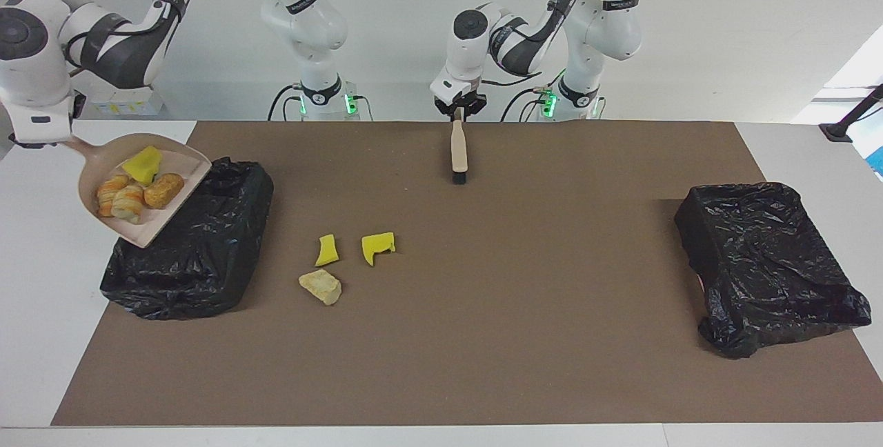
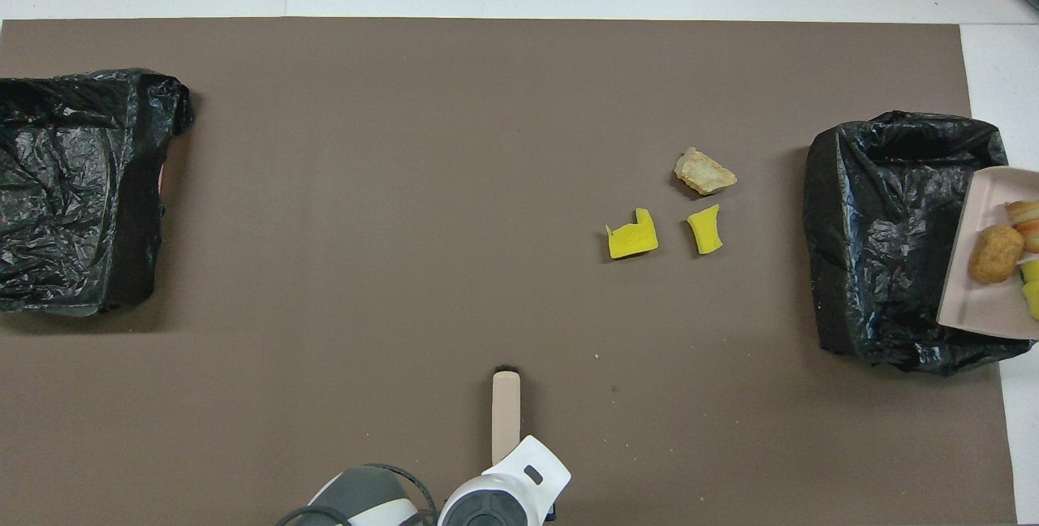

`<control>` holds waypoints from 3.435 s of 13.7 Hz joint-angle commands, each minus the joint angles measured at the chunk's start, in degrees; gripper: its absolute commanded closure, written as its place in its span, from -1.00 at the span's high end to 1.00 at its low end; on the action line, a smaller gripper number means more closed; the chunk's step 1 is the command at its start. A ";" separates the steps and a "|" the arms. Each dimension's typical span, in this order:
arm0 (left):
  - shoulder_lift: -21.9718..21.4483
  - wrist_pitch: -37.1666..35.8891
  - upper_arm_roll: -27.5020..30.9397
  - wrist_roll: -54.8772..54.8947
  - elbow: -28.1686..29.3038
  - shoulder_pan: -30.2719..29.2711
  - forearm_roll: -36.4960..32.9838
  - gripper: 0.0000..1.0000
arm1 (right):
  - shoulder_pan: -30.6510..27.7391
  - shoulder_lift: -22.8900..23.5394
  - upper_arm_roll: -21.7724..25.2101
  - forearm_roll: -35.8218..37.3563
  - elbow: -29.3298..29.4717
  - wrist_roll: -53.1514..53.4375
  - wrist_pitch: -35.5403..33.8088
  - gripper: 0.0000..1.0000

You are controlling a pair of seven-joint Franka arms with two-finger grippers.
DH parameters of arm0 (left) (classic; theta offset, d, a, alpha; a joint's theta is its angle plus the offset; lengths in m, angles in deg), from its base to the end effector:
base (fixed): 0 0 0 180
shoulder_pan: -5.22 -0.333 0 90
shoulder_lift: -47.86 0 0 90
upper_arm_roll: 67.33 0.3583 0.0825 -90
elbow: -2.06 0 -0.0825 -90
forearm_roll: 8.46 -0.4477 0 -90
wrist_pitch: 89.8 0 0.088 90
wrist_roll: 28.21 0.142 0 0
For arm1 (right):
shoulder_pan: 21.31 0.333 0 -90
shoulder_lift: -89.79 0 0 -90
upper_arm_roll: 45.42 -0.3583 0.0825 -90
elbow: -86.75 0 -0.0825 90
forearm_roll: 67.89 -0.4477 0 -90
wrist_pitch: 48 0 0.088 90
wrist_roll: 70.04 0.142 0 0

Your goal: Sweep and dump trash in bin

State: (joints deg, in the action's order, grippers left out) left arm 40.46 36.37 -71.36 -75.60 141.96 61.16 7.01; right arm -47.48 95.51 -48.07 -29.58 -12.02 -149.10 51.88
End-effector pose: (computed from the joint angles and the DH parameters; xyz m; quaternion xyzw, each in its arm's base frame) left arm 0.2336 -0.4365 0.3078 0.9933 -0.0231 -0.1125 0.0151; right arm 0.5692 -0.3332 0.5263 0.8036 0.5014 -0.2722 0.1697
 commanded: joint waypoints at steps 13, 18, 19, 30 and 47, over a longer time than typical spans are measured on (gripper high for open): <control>5.47 -13.30 0.60 20.90 -21.40 -26.92 -17.22 1.00 | 5.87 1.85 -1.31 15.48 7.36 -1.79 -5.15 -1.00; 5.47 -26.57 0.60 36.90 -36.61 -37.21 -17.22 1.00 | 6.48 -0.17 -2.89 18.28 6.49 -3.64 -1.80 -1.00; 5.47 -27.81 0.69 38.75 -38.54 -38.44 -17.22 1.00 | 7.09 -1.13 -2.80 18.73 5.35 -3.64 -1.18 -1.00; 9.95 -40.04 1.13 45.09 -58.95 -51.11 -16.69 1.00 | 6.31 -7.65 -2.54 24.01 -5.21 -9.71 14.38 -1.00; 5.29 -40.39 1.30 50.11 -52.89 -52.43 -16.78 1.00 | 11.31 -8.70 -2.63 37.78 -12.95 0.40 12.73 -1.00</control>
State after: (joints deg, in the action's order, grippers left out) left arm 47.30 -3.54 -69.60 -26.50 87.43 9.49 -9.38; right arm -36.61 87.71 -50.90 4.18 -24.92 -149.85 66.29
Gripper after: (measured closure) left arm 0.000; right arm 0.683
